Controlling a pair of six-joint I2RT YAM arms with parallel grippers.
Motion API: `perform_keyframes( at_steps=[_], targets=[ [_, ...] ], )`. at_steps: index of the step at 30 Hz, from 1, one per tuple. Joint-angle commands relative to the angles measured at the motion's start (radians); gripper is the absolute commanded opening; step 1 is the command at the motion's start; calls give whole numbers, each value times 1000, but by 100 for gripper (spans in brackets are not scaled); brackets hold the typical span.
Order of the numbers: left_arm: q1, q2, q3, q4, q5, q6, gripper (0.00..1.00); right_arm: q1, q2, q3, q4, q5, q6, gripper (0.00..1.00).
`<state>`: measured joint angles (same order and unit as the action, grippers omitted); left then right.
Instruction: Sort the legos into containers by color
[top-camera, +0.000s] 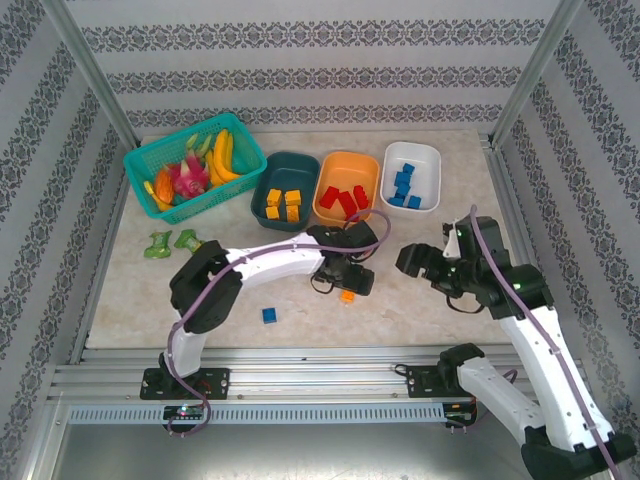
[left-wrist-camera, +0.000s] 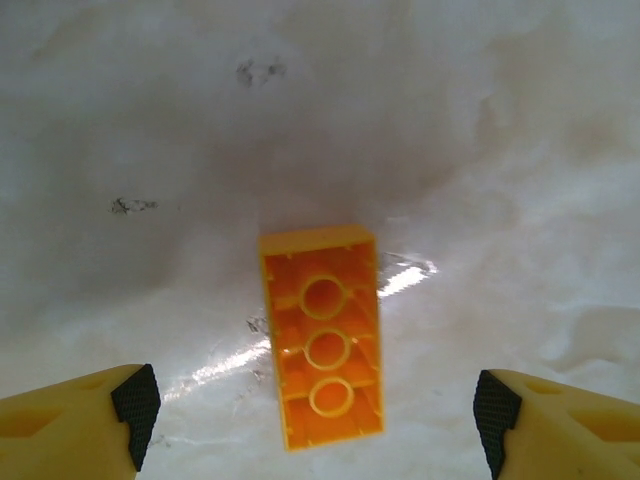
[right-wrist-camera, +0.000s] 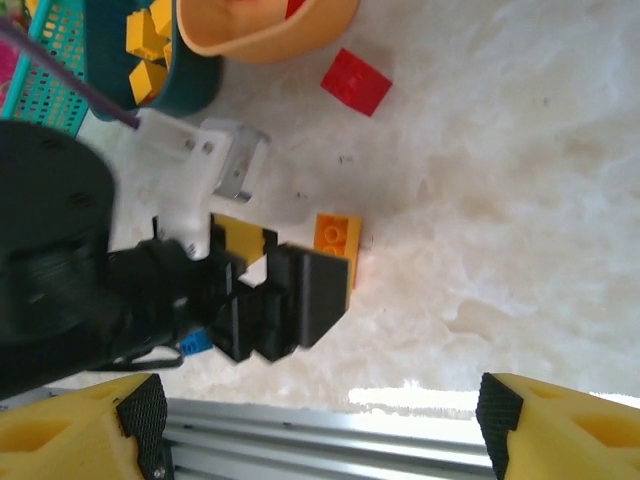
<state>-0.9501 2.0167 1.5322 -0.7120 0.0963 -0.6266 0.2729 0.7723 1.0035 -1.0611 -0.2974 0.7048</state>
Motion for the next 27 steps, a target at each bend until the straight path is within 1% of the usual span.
perform_keyframes(
  at_steps=[1, 5, 8, 18, 23, 25, 27],
  targets=[
    [-21, 45, 62, -74, -78, -31, 83, 12, -30, -24, -92, -34, 23, 83],
    [-29, 107, 107, -97, -87, -29, 77, 11, -56, -41, -98, -42, 28, 83],
    [-35, 140, 129, -111, -93, -29, 70, 12, -65, -49, -94, -46, 32, 83],
    [-53, 165, 144, -140, -146, -35, 39, 11, -59, -59, -83, -47, 6, 83],
    [-44, 126, 169, -173, -189, -36, 34, 12, -53, -48, -64, -67, -12, 82],
    [-25, 88, 182, -190, -200, -41, 34, 11, -44, -46, -34, -104, -19, 82],
    [14, 39, 188, -198, -193, -54, 34, 11, -26, -41, 18, -157, -24, 82]
  ],
)
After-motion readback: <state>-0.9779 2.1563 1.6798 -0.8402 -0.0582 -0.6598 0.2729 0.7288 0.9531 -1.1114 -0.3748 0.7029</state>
